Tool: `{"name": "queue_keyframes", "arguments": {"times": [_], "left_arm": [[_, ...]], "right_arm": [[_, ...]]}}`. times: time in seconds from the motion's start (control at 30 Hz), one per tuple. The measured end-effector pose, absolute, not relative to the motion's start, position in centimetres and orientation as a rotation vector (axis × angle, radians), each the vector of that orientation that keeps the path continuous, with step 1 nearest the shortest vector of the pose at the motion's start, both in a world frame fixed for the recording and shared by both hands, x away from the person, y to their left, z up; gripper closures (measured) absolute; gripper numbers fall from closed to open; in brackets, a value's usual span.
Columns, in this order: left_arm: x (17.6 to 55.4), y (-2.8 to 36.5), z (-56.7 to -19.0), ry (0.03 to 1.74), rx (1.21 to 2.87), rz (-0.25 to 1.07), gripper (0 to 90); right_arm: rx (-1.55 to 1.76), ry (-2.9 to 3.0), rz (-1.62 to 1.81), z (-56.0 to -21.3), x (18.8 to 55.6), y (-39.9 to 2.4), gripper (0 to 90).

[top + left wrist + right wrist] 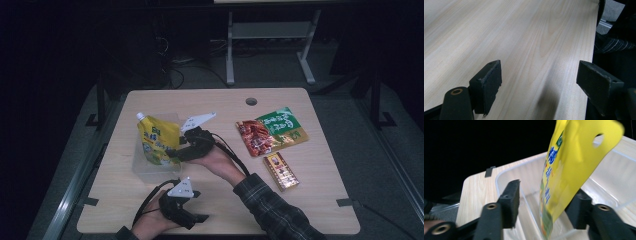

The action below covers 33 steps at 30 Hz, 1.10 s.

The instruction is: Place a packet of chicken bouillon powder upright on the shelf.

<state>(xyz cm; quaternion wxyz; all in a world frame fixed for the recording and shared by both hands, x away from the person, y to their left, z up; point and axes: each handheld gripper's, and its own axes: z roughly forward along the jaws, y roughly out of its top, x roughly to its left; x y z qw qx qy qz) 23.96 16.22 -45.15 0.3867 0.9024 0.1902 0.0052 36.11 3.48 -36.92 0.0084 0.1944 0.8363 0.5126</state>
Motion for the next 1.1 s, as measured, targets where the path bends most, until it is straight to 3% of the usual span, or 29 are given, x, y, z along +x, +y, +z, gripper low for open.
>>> {"name": "queue_keyframes", "arguments": {"times": [0.63,1.1], "left_arm": [[24.6,16.6,-45.0,0.506,2.274,0.001,18.7],[24.7,16.3,-44.8,0.496,2.272,0.015,18.5]], "right_arm": [[0.693,2.633,1.469,-37.6,34.7,-3.7,32.0],[0.856,2.56,1.327,-38.7,33.1,-11.7,33.5]]}}
